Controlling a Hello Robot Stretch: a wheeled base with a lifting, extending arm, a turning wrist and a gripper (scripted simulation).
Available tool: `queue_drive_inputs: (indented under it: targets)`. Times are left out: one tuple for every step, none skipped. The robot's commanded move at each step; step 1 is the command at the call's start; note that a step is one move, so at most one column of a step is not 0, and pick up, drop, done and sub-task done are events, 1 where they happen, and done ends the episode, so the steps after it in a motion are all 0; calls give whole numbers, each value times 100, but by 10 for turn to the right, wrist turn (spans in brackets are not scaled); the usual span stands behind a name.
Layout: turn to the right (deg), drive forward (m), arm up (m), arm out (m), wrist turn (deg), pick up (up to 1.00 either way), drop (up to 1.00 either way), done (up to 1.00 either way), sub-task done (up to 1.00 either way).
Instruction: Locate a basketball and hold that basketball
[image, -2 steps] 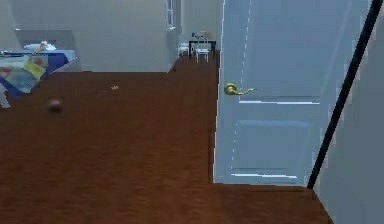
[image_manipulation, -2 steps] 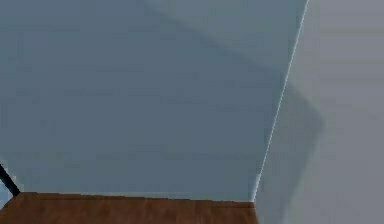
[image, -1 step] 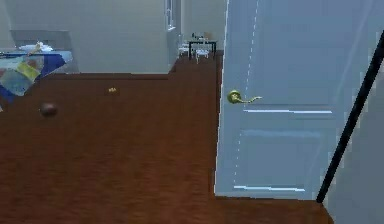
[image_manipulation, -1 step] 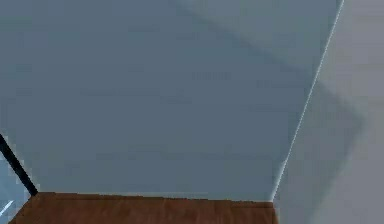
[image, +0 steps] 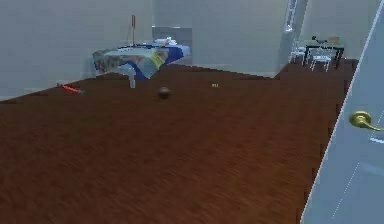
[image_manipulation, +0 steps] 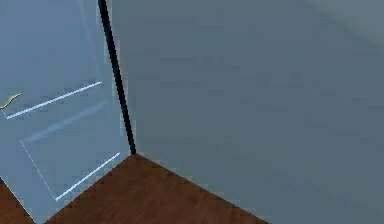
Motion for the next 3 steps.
queue_drive_inputs:
  targets:
    - [0,100,0,0,0,0,0,0,0]
    - [0,100,0,0,0,0,0,0,0]
    - [-30,0,0,0,0,0,0,0,0]
